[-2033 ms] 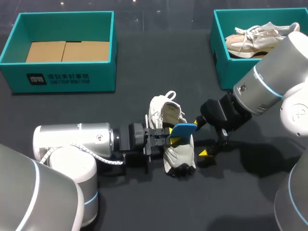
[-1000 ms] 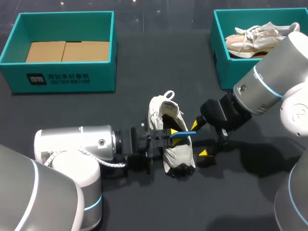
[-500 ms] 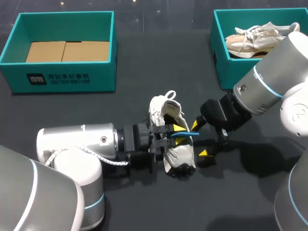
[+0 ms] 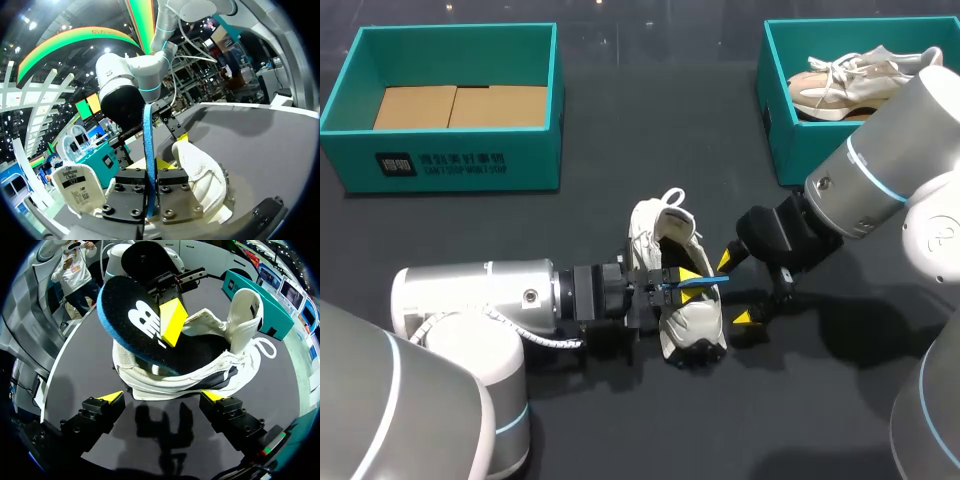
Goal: Take the shoe out of the shoebox, open the shoe tongue, remove and reinsert the insole, then place the shoe into the shoebox
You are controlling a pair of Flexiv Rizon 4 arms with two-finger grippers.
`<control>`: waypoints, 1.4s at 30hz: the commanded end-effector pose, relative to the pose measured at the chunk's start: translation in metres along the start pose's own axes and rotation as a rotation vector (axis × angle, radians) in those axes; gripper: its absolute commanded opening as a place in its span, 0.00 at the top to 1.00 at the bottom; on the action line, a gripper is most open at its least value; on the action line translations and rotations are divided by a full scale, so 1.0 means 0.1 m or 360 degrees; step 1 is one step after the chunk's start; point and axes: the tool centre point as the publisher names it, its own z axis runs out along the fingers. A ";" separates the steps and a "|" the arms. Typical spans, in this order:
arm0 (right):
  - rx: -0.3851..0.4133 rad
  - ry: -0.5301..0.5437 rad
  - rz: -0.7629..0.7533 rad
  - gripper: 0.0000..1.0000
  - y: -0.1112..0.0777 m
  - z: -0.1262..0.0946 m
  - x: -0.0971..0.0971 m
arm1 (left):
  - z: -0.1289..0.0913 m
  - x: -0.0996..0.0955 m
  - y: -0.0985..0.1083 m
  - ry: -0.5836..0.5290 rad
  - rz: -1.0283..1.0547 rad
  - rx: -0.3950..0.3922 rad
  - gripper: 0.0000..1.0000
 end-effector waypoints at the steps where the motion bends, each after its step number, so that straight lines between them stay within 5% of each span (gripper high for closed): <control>1: 0.0006 -0.0004 0.0002 0.00 0.01 0.01 0.01 | 0.00 -0.03 0.18 -0.0031 -0.0008 0.0022 1.00; 11: 0.0006 -0.0004 0.0002 0.00 0.01 0.01 0.01 | -0.05 -0.10 0.27 -0.0060 -0.0020 -0.0016 1.00; 13: 0.0006 -0.0004 0.0002 0.00 0.01 0.01 0.01 | -0.06 -0.10 0.20 -0.0055 -0.0040 0.0000 0.72; 16: 0.0006 -0.0004 0.0002 0.00 0.01 0.01 0.01 | -0.05 -0.10 0.08 -0.0044 -0.0055 0.0029 0.64; 30: 0.0006 -0.0004 0.0002 0.00 0.01 0.01 0.01 | 0.02 -0.06 -0.17 0.0033 -0.0044 0.0028 0.84; 32: 0.0006 -0.0004 0.0002 0.00 0.01 0.01 0.01 | 0.04 -0.04 -0.14 0.0055 -0.0040 0.0013 1.00; 42: 0.0006 -0.0004 0.0002 0.00 0.01 0.01 0.01 | -0.02 -0.05 0.23 0.0030 0.0054 -0.0121 1.00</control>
